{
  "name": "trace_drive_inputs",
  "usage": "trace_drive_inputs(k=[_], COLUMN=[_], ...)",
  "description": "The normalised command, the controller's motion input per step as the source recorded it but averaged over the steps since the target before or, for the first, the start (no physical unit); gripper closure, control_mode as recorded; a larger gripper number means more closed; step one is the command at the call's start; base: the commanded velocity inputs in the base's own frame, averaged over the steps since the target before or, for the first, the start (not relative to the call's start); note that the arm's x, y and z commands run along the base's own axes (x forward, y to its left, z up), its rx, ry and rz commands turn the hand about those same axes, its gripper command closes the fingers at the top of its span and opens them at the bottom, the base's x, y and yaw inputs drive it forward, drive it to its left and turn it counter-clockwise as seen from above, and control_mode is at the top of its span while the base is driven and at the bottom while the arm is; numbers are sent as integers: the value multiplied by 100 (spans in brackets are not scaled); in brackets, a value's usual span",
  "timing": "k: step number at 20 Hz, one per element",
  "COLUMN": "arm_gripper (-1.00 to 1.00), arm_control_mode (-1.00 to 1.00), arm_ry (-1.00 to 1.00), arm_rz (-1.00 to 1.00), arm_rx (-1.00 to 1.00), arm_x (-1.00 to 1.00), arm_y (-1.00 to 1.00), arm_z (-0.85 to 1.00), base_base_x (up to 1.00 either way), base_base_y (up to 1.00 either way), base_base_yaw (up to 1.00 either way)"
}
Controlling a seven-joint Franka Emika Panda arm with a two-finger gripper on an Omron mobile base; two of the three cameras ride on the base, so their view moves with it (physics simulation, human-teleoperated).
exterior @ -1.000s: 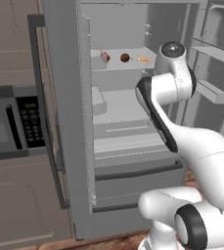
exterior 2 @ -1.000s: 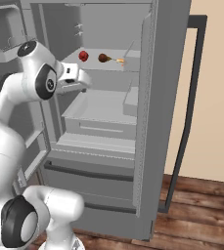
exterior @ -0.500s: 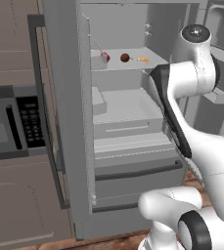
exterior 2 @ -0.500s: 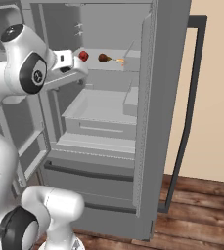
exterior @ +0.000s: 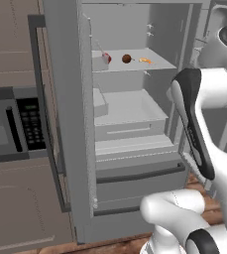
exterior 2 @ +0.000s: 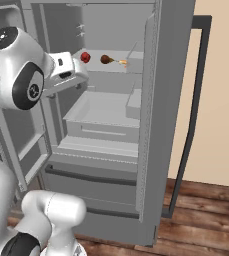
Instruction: Open the fridge, remove the pear, bell pepper, and shrimp, and place them on any counter.
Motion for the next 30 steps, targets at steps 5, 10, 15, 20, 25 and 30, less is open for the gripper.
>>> trace_drive_inputs(k=[5,10,15,20,25,30], arm_gripper=[-100,-100,-100,-100,-100,-100], arm_control_mode=[-100,100,100,100,100,100], arm_ry=[-1,-2,0,0,0,0], arm_rz=[0,0,0,0,0,0], arm_rx=[0,0,0,0,0,0], arm_x=[25,35,0,0,0,0], arm_y=[7,0,0,0,0,0], arm_z=[-16,-23,0,0,0,0], base_base_x=[0,14,92,92,57,13], base_base_y=[0,0,0,-3,-31,-34], base_base_yaw=[0,0,2,1,0,0])
